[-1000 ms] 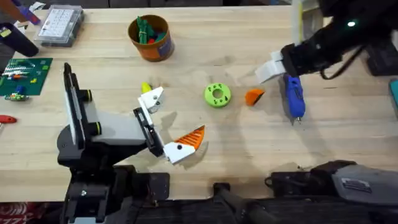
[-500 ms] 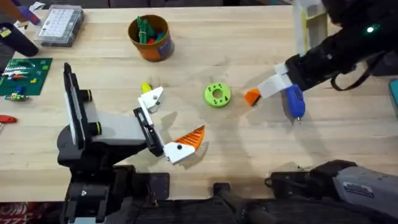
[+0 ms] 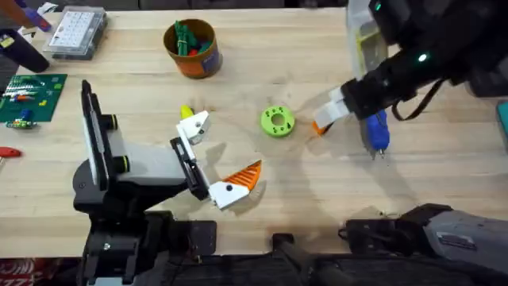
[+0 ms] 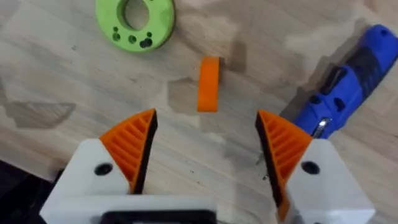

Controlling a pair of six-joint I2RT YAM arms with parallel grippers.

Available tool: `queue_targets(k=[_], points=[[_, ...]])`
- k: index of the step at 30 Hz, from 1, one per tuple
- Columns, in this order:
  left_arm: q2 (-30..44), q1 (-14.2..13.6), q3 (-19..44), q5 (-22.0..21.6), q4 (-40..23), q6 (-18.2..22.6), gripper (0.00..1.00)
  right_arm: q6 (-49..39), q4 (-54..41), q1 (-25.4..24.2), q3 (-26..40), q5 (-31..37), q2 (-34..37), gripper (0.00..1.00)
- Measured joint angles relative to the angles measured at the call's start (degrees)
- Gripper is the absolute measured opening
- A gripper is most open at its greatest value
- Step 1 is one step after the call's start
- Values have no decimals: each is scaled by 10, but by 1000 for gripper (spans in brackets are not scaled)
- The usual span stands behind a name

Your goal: Pick up the gripper from the table and insert it into the empty holder that is missing its gripper. Then pick up a screw, insert it into the mounting hole, and use the screwdriver to tighten it. Finally, clean up the table by picking up the vegetable and placing it into the bucket.

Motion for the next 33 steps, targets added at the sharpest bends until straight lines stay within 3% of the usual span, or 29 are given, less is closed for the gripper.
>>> queue_targets(k=[2, 12, 18, 29, 33], points=[[0, 0, 0, 0, 0, 0, 990, -1, 12, 0, -30, 1, 10, 945], [0, 0, 0, 0, 0, 0, 990, -2, 46, 0, -34, 6, 104, 906], [0, 0, 0, 0, 0, 0, 990, -2, 49, 0, -34, 7, 103, 685], [0, 0, 0, 0, 0, 0, 990, -2, 59, 0, -34, 7, 103, 509], [0, 0, 0, 0, 0, 0, 990, -4, 65, 0, -34, 6, 103, 335]])
